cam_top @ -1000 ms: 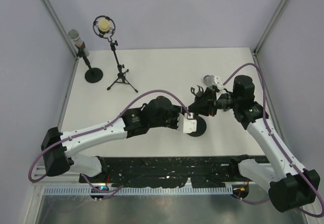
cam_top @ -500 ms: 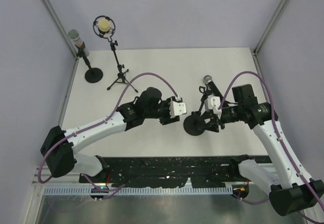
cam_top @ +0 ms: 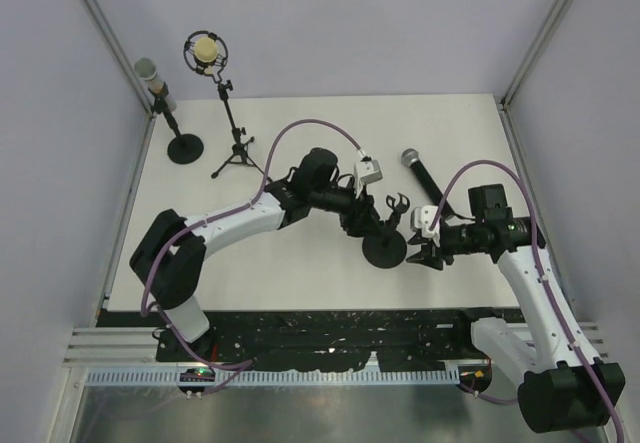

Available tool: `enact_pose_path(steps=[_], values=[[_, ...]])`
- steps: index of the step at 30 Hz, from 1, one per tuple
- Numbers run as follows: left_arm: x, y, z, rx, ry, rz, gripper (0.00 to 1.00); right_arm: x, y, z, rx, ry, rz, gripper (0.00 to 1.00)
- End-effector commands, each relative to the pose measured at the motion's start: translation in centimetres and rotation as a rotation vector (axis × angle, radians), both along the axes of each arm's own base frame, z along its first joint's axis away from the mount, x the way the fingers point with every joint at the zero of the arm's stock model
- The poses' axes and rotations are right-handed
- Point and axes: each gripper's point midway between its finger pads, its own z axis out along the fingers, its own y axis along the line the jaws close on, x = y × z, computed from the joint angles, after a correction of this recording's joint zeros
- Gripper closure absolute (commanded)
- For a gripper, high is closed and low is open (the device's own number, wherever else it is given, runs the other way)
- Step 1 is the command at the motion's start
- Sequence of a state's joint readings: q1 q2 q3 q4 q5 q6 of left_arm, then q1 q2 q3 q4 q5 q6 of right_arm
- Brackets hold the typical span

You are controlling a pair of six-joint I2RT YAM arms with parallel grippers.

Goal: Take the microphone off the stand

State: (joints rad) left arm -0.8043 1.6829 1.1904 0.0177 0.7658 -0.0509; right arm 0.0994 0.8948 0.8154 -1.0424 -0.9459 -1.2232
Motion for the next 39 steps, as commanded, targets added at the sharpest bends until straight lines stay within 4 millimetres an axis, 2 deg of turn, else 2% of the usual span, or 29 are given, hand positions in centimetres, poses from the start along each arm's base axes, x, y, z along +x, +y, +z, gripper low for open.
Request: enact_pose_path(steps=[1,3,7,9,11,14,15,18,21,25,33,39], values=[[0.6,-0.9,3.4,-0.118,0.084,-0.014,0.44,1.6,0.1,1.4,0.044,-0.12,0.007,0.54],[0.9,-0.9,2.9,-0.117,0.095,-0.005,0.44,2.3,0.4,2.2,0.084,-0.146,-0.016,0.53],[0.8,-0.9,2.8,-0.115,0.12,-0.001,0.4,4.2,1.3,3.7,0.189,-0.206,-0.06,0.36],[0.7,0.0,3.2,-0.112,0.095,0.0,0.31,5.2,1.0,3.5,0.181,-0.202,-0.099,0.26],[1.1,1.3,3.3,-0.104,0.06,0.021,0.21,6.2,0.5,2.6,0.149,-0.198,-0.134,0.21],[1.9,4.3,3.5,-0.083,0.009,0.069,0.06,6.9,0.4,1.5,0.137,-0.195,-0.144,0.16],[2.0,5.3,3.1,-0.067,0.006,0.084,0.0,7.0,0.5,1.3,0.148,-0.174,-0.145,0.16],[2.6,8.0,3.2,-0.065,-0.045,0.129,0.0,8.1,0.9,1.3,0.187,-0.162,-0.16,0.16],[2.5,10.6,2.9,-0.031,-0.057,0.162,0.0,8.7,1.2,0.5,0.196,-0.11,-0.152,0.18],[2.4,13.4,3.2,-0.021,-0.097,0.194,0.0,8.3,2.0,0.0,0.228,-0.033,-0.081,0.21],[1.7,17.9,3.8,0.027,-0.113,0.238,0.0,8.7,2.6,-0.4,0.257,0.009,-0.04,0.34],[1.3,21.1,4.2,0.047,-0.146,0.316,0.01,8.7,2.9,-0.2,0.269,0.002,-0.02,0.51]])
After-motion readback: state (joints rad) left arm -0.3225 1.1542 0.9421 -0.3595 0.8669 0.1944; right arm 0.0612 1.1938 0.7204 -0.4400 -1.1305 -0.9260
